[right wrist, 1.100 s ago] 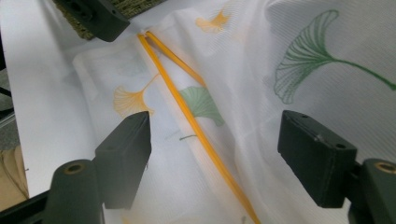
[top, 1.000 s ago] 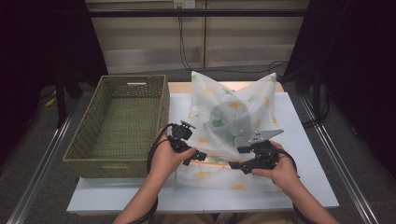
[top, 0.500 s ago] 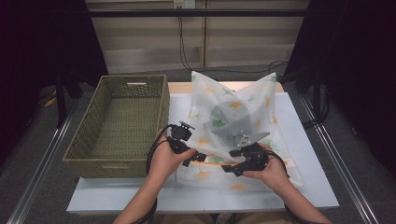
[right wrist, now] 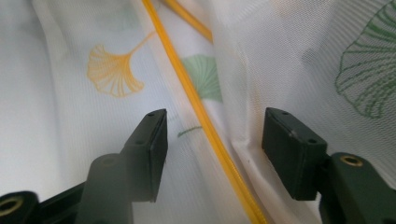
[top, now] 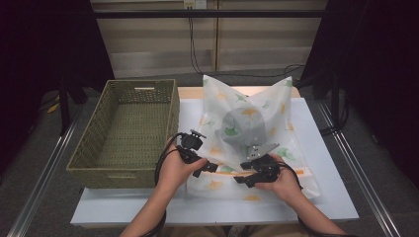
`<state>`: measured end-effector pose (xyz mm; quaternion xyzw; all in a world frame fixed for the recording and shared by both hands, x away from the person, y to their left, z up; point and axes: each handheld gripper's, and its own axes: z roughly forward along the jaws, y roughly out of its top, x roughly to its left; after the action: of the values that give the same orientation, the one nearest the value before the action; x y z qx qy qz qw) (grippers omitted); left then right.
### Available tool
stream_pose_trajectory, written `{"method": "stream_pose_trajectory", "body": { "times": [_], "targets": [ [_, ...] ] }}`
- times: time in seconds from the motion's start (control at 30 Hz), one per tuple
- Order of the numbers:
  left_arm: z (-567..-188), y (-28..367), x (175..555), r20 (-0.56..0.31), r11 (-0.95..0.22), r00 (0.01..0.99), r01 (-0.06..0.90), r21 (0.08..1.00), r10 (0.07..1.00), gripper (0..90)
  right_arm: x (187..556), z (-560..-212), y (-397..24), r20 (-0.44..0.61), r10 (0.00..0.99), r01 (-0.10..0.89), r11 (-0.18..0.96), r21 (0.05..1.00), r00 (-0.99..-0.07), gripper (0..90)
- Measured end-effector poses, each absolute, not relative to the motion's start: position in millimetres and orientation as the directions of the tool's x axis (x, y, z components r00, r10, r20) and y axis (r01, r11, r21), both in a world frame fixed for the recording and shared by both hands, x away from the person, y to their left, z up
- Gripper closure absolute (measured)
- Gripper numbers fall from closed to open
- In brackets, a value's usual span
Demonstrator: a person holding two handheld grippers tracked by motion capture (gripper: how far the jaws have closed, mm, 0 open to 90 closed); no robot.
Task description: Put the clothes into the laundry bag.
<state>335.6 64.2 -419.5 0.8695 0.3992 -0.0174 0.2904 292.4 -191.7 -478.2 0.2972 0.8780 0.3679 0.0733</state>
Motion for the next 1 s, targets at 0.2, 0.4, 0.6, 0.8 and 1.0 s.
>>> {"method": "stream_pose_trajectory", "body": {
  "times": [0.2,0.4,0.6,0.8,1.0],
  "targets": [
    [-418,65,336,-0.257,-0.515,0.682,0.702,0.492,0.684,4.2,288,-477,-192,0.033,0.55,0.425,0.605,0.673,-0.835,58.5],
    [-420,66,336,-0.252,-0.508,0.671,0.711,0.486,0.698,4.3,284,-473,-190,0.022,0.523,0.41,0.641,0.649,-0.852,76.3],
    [-420,67,336,-0.258,-0.498,0.66,0.721,0.482,0.706,4.4,284,-473,-191,0.042,0.525,0.425,0.636,0.644,-0.85,89.1],
    [-421,70,333,-0.258,-0.486,0.651,0.726,0.486,0.714,4.4,286,-468,-193,0.037,0.538,0.437,0.641,0.631,-0.842,89.6],
    [-424,69,329,-0.285,-0.472,0.628,0.752,0.461,0.724,2.5,288,-465,-212,0.019,0.573,0.458,0.634,0.623,-0.819,89.6]
  ]
}}
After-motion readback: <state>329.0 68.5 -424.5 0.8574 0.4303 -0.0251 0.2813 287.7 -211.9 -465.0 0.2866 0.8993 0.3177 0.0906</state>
